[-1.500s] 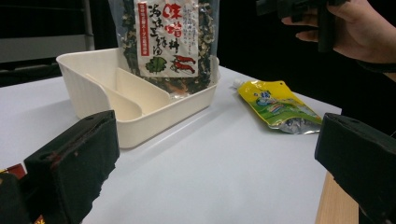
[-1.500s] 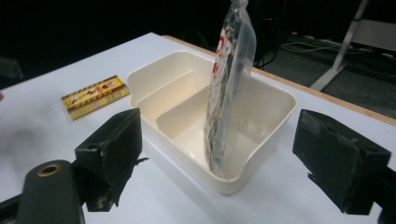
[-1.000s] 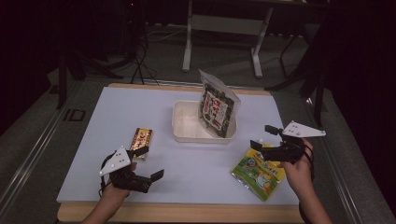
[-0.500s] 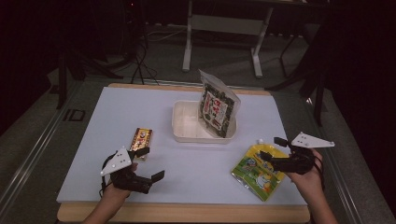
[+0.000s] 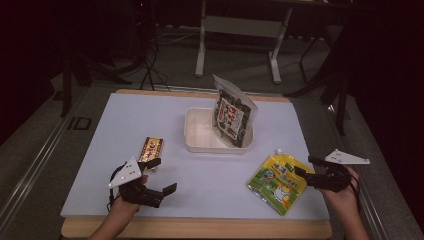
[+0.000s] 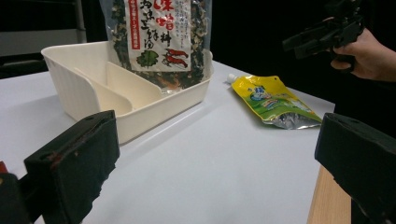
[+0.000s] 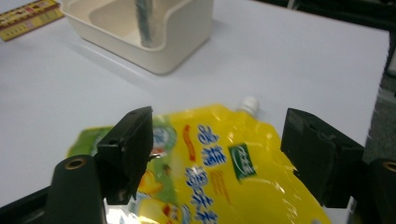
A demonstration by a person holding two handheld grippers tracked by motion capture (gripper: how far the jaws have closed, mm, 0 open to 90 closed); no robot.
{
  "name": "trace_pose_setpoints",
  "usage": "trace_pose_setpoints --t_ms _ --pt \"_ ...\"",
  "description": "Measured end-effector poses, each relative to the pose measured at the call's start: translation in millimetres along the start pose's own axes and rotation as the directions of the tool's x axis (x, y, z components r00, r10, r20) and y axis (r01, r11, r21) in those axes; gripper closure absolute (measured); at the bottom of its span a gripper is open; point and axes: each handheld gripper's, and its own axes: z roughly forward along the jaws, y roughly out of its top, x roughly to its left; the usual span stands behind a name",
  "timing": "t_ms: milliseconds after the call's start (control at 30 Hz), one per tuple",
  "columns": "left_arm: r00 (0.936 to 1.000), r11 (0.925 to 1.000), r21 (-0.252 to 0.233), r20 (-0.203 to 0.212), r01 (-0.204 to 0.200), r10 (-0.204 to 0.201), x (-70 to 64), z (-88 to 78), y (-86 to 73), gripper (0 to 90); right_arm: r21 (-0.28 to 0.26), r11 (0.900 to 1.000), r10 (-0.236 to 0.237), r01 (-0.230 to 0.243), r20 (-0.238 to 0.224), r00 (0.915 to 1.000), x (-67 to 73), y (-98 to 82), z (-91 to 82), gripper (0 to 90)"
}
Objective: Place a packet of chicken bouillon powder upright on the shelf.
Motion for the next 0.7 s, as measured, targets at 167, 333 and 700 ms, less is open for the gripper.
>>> trace_pose_setpoints --t_ms 167,333,700 --pt "1.0 1.0 -0.001 0.002 0.005 -0.005 0.2 0.3 -0.2 0.3 0.027 0.999 0.023 -0.024 0.033 0.9992 -15.5 -9.3 -0.8 25.4" --pt "1.0 1.0 0.002 0.003 -0.001 0.001 0.1 0.7 -0.5 0.3 0.047 0.997 0.052 -0.055 0.059 0.9969 -30.3 -17.5 -0.8 26.2" --pt "1.0 0.9999 0.011 0.003 0.002 -0.002 0.3 1.6 -1.7 0.3 0.097 0.99 0.098 -0.105 0.072 0.9926 -51.1 -36.6 9.8 27.2"
